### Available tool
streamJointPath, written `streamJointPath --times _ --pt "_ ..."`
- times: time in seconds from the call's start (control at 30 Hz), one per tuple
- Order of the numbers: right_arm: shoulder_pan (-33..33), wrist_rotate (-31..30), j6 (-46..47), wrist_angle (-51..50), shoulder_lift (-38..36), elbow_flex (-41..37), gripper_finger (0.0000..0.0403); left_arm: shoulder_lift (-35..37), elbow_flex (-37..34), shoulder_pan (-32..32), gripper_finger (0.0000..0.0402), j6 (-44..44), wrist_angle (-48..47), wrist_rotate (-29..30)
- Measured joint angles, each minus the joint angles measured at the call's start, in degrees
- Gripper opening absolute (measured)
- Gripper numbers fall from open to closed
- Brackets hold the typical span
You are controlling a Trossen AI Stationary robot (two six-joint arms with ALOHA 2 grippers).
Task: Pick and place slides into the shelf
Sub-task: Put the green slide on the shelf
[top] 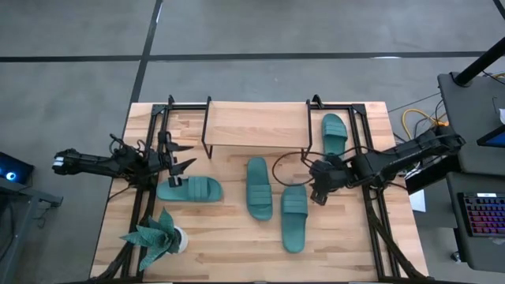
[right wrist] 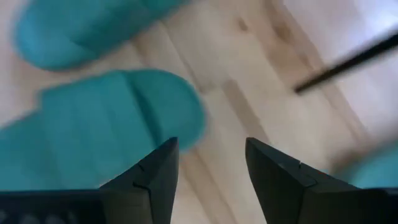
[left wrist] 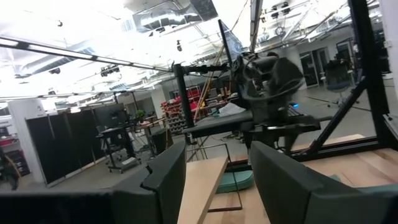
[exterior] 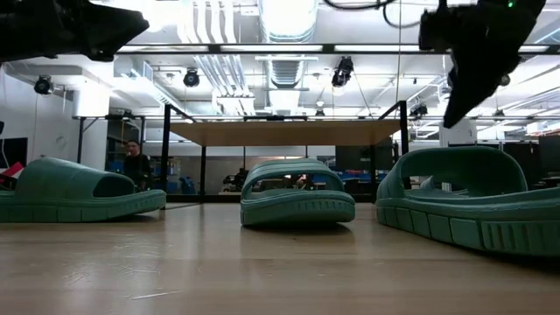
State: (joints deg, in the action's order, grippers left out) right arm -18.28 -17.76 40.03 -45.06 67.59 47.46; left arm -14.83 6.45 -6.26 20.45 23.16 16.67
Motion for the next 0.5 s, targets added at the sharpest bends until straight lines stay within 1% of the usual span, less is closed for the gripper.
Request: streamJointPath --times 0.07,0.13,0.27,0.33,0.43,0.5 --pt "-1.7 0.1 -0.1 3.9 0.0 0.0 0.0176 0.0 0.0 0.0 0.0164 0.3 0.0 0.6" --pt "-3.8 0.2 -1.2 7.4 0.0 0.3 0.0176 0.1 0.0 0.0 0.0164 2.6 0.0 0.8" --pt "-8.8 -0.5 -6.5 14.5 0.7 1.9 0.0173 0.0 0.0 0.0 0.0164 5.3 0.0 1.0" --pt "-11.3 -3.1 -8.3 16.1 1.3 3.1 0.0173 -0.1 0.0 0.0 0.0164 5.5 0.0 1.3" --pt "-14.2 -9.7 -11.6 16.9 2.8 5.0 0.0173 0.0 -0.1 0.0 0.0164 5.5 0.0 1.3" --pt "-15.4 -12.2 -14.1 16.9 4.3 6.4 0.0173 0.0 -0.1 0.0 0.0164 5.5 0.0 1.3"
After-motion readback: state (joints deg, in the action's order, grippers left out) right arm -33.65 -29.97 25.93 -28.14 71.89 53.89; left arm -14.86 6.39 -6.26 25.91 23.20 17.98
